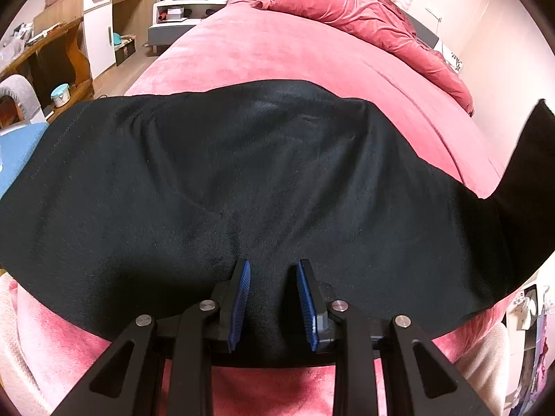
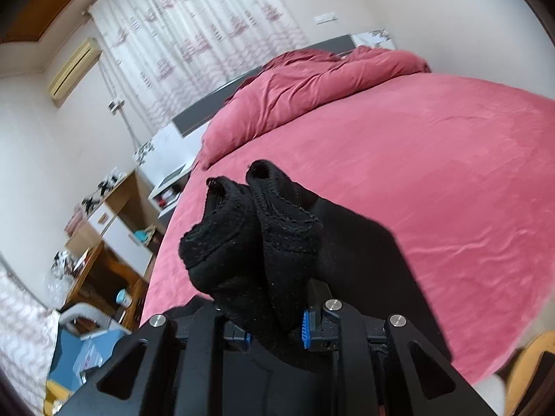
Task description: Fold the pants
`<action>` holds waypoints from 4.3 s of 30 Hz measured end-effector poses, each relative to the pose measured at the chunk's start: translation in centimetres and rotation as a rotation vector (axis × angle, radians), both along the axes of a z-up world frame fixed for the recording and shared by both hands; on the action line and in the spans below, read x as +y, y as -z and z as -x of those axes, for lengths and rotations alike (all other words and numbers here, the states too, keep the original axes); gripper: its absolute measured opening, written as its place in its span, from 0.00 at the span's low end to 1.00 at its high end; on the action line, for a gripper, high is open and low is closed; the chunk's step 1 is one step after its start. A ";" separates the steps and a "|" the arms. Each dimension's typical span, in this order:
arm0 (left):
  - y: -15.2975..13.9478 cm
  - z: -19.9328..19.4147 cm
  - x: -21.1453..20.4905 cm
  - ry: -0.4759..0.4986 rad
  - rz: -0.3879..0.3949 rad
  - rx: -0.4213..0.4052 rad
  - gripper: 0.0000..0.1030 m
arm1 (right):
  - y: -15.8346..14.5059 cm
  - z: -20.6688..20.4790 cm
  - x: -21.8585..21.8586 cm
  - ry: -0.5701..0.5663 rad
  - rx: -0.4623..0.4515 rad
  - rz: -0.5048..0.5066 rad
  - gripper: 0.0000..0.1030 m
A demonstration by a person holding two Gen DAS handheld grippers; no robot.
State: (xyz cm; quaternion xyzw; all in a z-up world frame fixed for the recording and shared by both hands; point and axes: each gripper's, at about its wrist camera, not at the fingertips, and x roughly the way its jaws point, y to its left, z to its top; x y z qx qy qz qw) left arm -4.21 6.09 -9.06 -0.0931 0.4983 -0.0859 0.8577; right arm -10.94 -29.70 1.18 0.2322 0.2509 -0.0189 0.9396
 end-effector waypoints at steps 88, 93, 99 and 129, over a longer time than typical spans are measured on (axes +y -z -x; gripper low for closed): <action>0.9 6.6 10.8 -0.311 0.410 0.164 0.41 | 15.0 -4.3 10.2 -0.409 0.183 0.098 0.18; 2.1 6.1 13.0 -0.434 0.537 0.147 0.44 | 15.1 -4.5 10.0 -0.411 0.182 0.088 0.18; 1.8 5.1 14.1 -0.489 0.512 0.060 0.44 | 15.1 -4.2 9.8 -0.412 0.182 0.086 0.18; -1.0 1.4 19.8 -0.514 0.646 -0.158 0.13 | 14.4 -4.1 11.8 -0.366 0.197 0.169 0.20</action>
